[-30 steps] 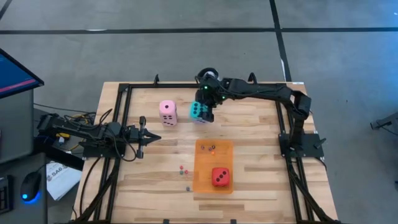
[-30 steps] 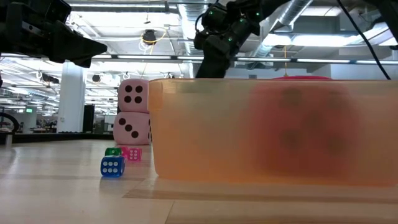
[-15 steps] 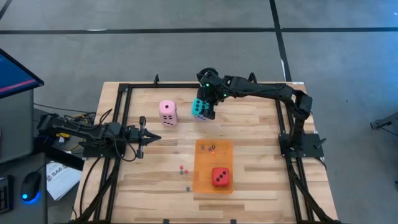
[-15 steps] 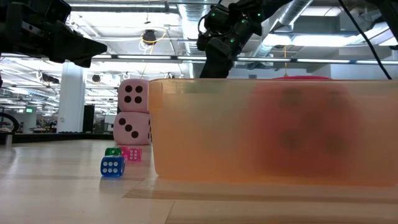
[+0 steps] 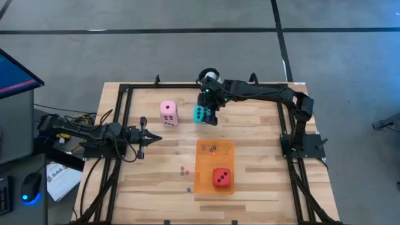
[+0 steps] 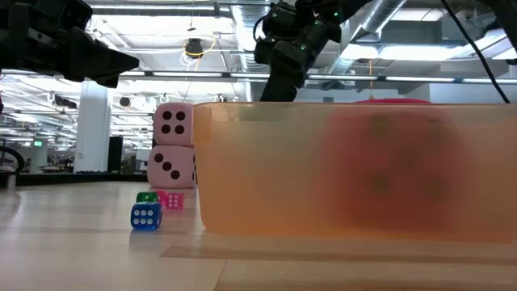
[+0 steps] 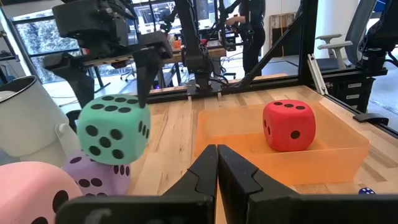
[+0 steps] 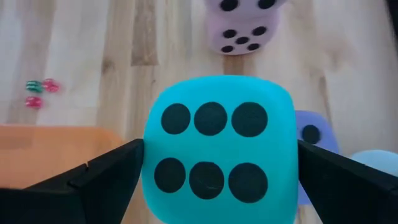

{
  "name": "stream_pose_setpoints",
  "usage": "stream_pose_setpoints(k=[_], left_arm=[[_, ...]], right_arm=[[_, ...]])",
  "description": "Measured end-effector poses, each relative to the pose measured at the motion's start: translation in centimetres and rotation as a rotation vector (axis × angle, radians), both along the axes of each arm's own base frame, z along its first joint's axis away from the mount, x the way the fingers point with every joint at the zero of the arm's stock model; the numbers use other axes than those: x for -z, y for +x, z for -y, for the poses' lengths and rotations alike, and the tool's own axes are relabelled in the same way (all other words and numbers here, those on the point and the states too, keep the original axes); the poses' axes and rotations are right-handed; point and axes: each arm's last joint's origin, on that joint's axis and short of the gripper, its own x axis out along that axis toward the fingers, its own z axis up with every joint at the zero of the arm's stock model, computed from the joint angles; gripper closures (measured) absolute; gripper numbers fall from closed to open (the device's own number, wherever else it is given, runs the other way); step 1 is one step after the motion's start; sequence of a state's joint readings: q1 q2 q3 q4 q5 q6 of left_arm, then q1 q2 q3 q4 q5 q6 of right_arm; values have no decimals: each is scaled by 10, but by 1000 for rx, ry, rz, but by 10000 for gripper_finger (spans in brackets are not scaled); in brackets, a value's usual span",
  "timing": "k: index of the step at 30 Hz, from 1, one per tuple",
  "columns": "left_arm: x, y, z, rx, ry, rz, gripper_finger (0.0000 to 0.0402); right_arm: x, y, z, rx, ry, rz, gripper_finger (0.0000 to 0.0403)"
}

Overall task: Pick & Place Dice
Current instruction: Put the large blue dice into the orange bin

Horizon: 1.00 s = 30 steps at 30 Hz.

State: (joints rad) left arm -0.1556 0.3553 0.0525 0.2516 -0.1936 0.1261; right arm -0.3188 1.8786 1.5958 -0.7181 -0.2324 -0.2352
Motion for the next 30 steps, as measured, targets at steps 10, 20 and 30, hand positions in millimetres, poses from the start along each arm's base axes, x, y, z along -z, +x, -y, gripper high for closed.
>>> stream_pose_setpoints(k=[10, 20, 30], left_arm=[[0, 0, 0, -1, 0, 0, 402], [0, 0, 0, 0, 0, 3, 402], [0, 0, 0, 0, -3, 3, 402]], right_arm=[[-18, -12, -13, -64, 77, 12, 6], [-55, -24, -55, -134, 85, 95, 6], [-47, -15, -103, -199, 126, 44, 6]])
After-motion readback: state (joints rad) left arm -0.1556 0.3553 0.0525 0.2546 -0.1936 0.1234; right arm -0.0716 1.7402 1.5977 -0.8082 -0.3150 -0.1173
